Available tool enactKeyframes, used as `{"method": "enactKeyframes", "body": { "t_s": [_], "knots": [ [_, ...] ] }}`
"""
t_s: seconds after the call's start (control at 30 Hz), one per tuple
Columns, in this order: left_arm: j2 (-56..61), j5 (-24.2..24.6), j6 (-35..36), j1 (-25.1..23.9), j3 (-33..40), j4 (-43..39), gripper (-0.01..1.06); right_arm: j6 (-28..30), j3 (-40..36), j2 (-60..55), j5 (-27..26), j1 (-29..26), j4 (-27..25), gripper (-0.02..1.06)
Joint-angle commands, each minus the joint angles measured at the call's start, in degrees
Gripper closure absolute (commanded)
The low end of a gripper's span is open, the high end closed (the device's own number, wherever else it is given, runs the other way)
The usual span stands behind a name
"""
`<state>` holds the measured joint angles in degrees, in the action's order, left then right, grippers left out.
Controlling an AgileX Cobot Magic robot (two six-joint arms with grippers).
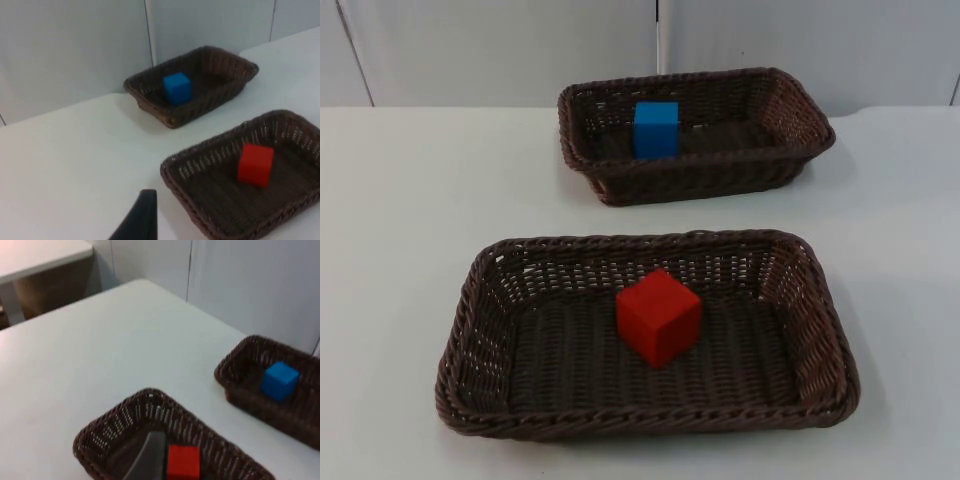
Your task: Pick up one cube with the left hand and place it into the upper basket. Pick up one cube with the right hand and place it into the lower basket.
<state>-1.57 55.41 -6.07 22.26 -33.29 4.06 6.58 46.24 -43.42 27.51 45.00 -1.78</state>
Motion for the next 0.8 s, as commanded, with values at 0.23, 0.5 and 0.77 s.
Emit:
{"method": "enactKeyframes", "body": {
  "t_s": [0.23, 0.5, 0.77],
  "knots": [
    [1.6, 3.7, 1.9, 0.1, 3.5, -0.6, 0.08, 0.9, -4.9, 8.6, 2.6, 0.3, 1.8, 0.21],
    [1.6, 5.5, 5.6, 0.1, 3.9, -2.9, 0.08, 0.6, -9.6, 14.9, 4.0, 0.3, 1.3, 0.21],
    [1.6, 6.0, 7.7, 0.1, 4.7, -5.1, 0.08, 0.6, -10.9, 23.0, 9.6, 0.3, 1.8, 0.21]
  ]
}}
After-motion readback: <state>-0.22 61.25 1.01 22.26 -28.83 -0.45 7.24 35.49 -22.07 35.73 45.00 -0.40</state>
